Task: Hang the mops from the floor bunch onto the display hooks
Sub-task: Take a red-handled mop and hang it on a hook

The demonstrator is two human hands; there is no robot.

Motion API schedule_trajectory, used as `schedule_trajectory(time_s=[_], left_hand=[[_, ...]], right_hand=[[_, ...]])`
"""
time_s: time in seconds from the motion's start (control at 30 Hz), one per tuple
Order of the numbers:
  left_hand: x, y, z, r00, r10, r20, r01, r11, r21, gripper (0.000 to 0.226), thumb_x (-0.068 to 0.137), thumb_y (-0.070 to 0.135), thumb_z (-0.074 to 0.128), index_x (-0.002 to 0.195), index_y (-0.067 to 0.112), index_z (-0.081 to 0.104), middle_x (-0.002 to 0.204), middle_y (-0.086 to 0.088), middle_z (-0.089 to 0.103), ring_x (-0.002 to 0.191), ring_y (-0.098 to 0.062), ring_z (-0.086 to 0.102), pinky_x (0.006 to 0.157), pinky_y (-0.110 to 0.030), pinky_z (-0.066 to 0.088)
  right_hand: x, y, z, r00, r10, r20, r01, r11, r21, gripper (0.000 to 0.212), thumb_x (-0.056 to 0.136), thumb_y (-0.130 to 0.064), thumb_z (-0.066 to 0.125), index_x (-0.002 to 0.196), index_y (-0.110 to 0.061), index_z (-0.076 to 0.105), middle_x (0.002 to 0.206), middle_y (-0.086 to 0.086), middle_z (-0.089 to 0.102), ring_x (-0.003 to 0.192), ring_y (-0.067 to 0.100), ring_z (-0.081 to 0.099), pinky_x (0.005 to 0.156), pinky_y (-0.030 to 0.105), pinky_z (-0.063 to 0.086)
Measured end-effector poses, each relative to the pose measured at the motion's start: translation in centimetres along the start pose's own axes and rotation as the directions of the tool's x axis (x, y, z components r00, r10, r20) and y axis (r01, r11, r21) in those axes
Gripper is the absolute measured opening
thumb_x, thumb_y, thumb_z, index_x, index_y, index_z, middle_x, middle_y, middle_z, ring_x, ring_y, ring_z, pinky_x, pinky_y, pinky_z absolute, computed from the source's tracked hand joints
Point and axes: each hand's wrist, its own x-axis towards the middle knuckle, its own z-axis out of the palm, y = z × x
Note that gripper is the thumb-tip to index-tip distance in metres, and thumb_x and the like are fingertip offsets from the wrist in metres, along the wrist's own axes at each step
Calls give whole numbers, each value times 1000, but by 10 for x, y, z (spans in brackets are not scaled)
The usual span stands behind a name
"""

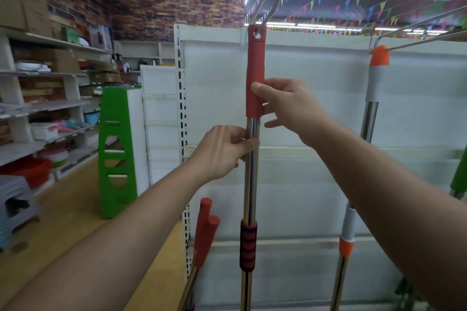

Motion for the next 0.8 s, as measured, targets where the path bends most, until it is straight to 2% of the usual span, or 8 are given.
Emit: schedule_trajectory(time_s=[0.17, 0.3, 0.47, 0.63, 0.8], left_hand=[[18, -13, 2, 1000, -18, 1, 18, 1000, 2, 24, 96, 35, 66, 109, 18, 75, 95, -6, 79, 86, -19, 76, 81, -45, 64], [30, -19, 3, 1000, -18, -16, 19, 999, 43, 27, 96, 39, 63, 108, 18, 75, 94, -8, 79, 90, -27, 76, 83, -50, 62], [42, -25, 4, 999, -15, -42, 19, 996, 84, 29, 96, 39, 62, 103, 14, 76, 90, -10, 80, 89, -31, 76, 87, -52, 60], [52, -30, 6, 997, -23, -67, 30, 994, 106, 32, 95, 37, 61, 103, 10, 75, 90, -10, 79, 90, -30, 75, 89, -51, 59], [61, -34, 8, 995, -39, -88, 48, 993, 104, 33, 95, 36, 63, 103, 7, 75, 91, -13, 79, 89, -34, 75, 87, -52, 59]], right_hand=[[17, 6, 5, 1000, 26, 8, -26, 999, -30, 25, 102, -36, 59, 113, -16, 71, 110, 12, 78, 101, 28, 75, 92, 54, 61], [29, 12, 9, 999, 35, 27, -34, 998, -44, 22, 104, -35, 56, 109, -18, 68, 114, 15, 76, 107, 31, 74, 94, 53, 60], [41, 16, 14, 998, 63, 22, -63, 998, -25, 25, 104, -35, 56, 114, -14, 64, 110, 12, 76, 108, 32, 73, 96, 52, 59], [53, 19, 15, 996, 84, 29, -84, 996, -15, 19, 104, -34, 56, 91, -21, 59, 94, 5, 73, 105, 31, 74, 95, 52, 59], [60, 21, 19, 995, 97, 11, -96, 995, -22, 23, 104, -34, 55, 88, -20, 60, 110, 16, 76, 106, 32, 74, 92, 51, 61]])
